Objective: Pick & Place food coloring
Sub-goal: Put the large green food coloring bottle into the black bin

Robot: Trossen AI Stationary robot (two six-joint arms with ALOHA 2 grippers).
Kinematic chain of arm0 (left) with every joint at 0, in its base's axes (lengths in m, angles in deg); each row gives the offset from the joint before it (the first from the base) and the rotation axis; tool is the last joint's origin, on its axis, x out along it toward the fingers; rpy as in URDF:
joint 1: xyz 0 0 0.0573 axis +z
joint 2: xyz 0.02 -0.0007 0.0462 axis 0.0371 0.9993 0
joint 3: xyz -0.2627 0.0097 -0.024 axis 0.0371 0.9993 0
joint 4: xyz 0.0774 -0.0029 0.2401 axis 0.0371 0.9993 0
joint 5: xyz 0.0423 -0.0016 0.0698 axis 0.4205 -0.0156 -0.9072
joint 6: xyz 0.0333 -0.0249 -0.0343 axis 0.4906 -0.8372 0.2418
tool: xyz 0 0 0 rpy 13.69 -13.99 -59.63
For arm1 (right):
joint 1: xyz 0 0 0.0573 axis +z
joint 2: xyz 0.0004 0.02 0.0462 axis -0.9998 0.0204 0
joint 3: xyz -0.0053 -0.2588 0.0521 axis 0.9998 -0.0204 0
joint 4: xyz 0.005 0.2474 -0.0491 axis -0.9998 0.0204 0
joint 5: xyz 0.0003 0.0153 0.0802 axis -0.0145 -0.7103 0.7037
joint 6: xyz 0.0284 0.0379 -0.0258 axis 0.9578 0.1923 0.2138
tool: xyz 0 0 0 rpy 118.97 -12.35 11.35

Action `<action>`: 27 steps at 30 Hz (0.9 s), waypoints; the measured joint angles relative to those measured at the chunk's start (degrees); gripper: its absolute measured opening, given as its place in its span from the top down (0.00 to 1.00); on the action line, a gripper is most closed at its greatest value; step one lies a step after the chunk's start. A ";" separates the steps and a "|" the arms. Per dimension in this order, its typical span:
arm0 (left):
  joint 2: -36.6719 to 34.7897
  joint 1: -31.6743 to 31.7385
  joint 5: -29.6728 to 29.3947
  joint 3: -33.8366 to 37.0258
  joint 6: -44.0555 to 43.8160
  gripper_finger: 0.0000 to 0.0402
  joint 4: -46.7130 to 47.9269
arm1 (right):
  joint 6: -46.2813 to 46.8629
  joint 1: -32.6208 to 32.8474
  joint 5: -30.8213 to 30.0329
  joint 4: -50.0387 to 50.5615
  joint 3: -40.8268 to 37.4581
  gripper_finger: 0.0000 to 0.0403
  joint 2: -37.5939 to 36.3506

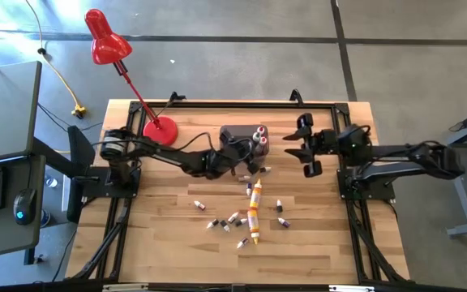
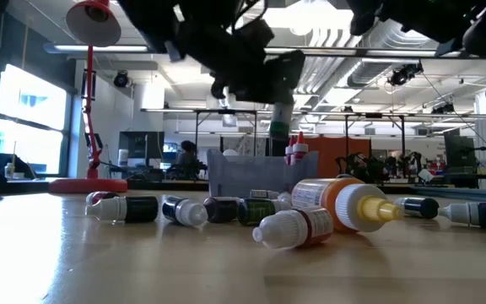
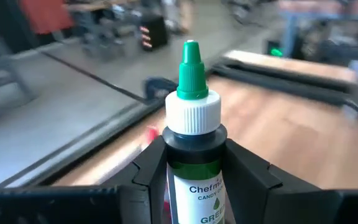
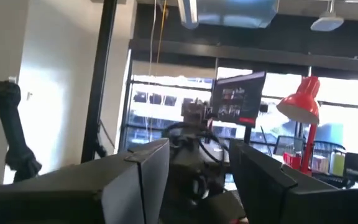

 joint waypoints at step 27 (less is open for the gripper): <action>17.60 4.59 -12.70 -0.28 -9.28 0.69 -16.28 | -5.62 6.38 2.84 7.18 0.00 0.64 -6.85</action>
